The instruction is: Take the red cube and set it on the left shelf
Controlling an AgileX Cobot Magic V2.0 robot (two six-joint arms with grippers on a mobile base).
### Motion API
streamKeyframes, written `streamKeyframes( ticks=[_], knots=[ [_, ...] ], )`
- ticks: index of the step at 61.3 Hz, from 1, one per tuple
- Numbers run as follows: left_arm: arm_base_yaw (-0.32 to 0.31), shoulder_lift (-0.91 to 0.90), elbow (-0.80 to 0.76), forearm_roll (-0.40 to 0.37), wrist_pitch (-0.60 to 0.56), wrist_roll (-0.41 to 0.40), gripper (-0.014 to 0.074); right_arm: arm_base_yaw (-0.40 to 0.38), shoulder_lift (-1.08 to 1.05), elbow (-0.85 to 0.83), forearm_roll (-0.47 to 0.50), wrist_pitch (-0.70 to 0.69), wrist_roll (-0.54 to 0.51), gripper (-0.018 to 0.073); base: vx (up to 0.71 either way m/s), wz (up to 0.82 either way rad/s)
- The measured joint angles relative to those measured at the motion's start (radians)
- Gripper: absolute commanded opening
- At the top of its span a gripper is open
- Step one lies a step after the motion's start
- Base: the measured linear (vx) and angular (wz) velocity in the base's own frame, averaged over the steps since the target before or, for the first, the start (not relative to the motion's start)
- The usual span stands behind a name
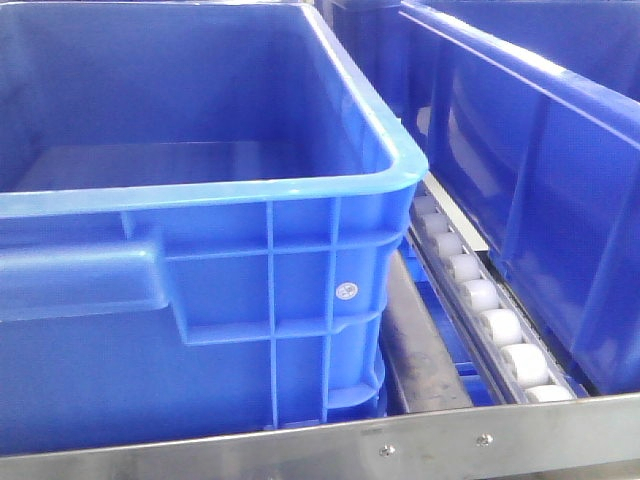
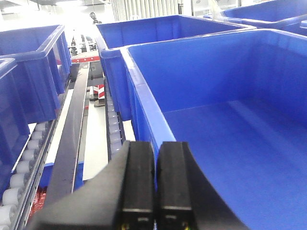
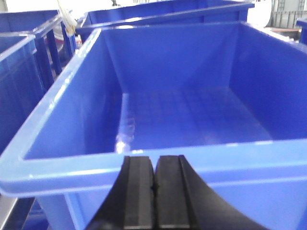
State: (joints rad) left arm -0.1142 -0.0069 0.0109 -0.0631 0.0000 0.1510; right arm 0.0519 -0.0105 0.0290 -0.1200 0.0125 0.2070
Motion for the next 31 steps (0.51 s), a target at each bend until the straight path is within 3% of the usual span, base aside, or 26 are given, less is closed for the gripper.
streamKeyframes(
  ticks=[31],
  knots=[
    [0.0,0.0,0.0,0.0,0.0,0.0,0.0106,0.0,0.0,0.0,0.0,0.006,-0.002,0.0056,0.0,0.0]
  ],
)
